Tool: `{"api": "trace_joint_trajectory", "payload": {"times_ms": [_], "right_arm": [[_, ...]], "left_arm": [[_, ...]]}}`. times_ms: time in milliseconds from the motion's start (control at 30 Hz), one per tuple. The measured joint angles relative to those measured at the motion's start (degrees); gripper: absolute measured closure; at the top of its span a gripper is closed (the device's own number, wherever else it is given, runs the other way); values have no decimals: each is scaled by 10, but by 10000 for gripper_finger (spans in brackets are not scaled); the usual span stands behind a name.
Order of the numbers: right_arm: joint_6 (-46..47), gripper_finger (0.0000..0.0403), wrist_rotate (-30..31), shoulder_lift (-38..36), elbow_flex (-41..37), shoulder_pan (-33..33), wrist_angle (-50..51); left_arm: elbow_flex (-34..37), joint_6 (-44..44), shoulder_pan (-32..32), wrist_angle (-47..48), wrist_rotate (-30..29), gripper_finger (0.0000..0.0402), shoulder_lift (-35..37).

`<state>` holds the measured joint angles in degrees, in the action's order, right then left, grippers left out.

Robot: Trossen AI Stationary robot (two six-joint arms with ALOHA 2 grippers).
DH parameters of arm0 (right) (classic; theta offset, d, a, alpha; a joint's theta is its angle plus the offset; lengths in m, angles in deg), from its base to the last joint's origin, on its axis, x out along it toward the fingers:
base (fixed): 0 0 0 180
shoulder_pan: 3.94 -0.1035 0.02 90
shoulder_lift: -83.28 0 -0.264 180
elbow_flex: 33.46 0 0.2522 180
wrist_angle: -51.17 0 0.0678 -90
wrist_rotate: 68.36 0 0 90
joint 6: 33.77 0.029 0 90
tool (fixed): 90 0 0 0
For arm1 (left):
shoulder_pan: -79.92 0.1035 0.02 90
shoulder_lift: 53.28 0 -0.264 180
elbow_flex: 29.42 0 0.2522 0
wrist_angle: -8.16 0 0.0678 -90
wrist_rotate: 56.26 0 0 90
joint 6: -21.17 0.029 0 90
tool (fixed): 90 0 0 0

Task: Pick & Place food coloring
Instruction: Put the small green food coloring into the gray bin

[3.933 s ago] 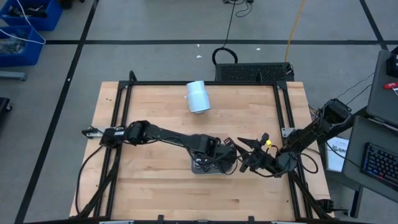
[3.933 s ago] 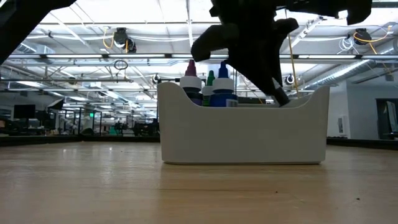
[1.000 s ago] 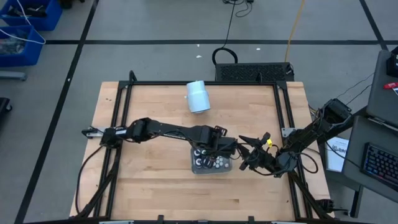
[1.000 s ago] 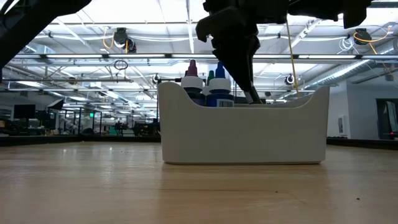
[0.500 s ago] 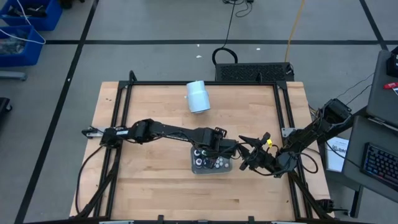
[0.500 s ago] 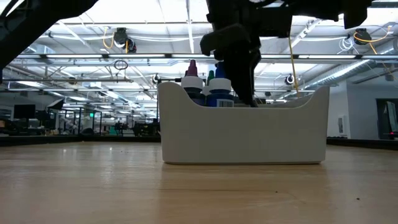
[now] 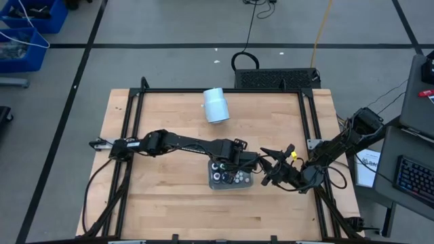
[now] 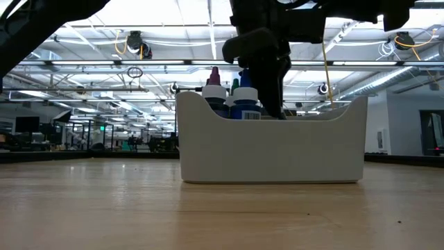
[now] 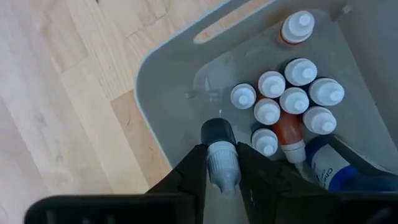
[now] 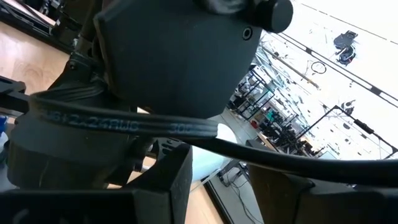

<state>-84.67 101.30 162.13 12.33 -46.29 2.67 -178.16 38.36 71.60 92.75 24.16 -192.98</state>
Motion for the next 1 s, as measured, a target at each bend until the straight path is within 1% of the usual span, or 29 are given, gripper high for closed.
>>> {"api": "trace_joint_trajectory", "payload": {"times_ms": [233,667,1000], "right_arm": [[5,264,0,0,0,0,0],[6,264,0,0,0,0,0],[6,264,2,1,-1,0,17]], "left_arm": [[0,1,0,-7,6,302,0],[0,20,0,-17,7,301,-1],[-1,26,-1,-25,8,300,-17]]}}
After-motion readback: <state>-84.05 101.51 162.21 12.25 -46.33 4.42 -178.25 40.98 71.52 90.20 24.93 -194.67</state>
